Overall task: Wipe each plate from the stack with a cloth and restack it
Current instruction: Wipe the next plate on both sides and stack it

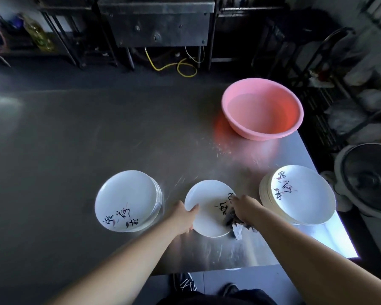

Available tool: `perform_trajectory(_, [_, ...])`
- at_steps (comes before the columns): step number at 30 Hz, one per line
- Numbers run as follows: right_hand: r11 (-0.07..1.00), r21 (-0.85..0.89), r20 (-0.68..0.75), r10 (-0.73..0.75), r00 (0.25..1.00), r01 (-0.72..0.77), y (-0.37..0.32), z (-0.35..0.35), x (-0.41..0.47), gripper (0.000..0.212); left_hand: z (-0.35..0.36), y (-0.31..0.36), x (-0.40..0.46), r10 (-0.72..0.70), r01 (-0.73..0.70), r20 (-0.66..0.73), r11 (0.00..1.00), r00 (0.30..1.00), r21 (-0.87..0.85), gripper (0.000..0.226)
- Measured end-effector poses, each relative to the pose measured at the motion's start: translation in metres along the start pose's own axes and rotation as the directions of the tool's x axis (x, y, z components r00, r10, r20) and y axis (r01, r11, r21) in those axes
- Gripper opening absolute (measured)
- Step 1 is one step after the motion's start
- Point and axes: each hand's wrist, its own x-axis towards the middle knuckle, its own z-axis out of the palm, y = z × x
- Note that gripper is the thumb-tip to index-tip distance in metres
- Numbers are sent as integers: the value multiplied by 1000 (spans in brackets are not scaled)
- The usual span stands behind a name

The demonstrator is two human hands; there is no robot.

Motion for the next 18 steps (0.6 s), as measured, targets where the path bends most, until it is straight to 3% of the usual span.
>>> perform_trajectory(2, [998,52,-46,-29,999,32,-4,-8,-10,43,-4,9,-10,-7,4,-24,996,1000,-89,65])
perform_trajectory(4, [926,369,-145,-27,989,79,-5,-17,-22,60,-6,20,-16,-31,8,-69,950,997,-312,60])
perform_trajectory(5, [845,524,-192,-1,981,104,-5,-22,-29,65,-8,27,-19,-29,-12,-83,890,996,-455,53])
perform_trajectory(7, [724,652,-333,5,943,226,-3,-35,-43,55,-11,38,-21,13,-91,-123,748,992,-657,43])
perform_trajectory(10, [671,568,-538,-135,832,477,4,-55,-60,22,-18,54,-29,98,-170,-138,548,986,-819,11])
perform_trajectory(11, [693,485,-580,-202,789,534,7,-63,-65,12,-21,62,-33,146,-163,-106,477,984,-864,9])
perform_trajectory(12, [742,385,-594,-256,763,549,12,-71,-66,7,-25,72,-38,201,-152,-72,417,977,-896,21])
perform_trajectory(15, [865,121,-632,-311,710,486,24,-97,-72,18,-31,98,-54,325,-172,-42,381,945,-908,37])
perform_trajectory(18, [827,67,-784,-303,542,559,24,-128,-75,27,-30,121,-69,374,-212,-65,366,925,-906,39])
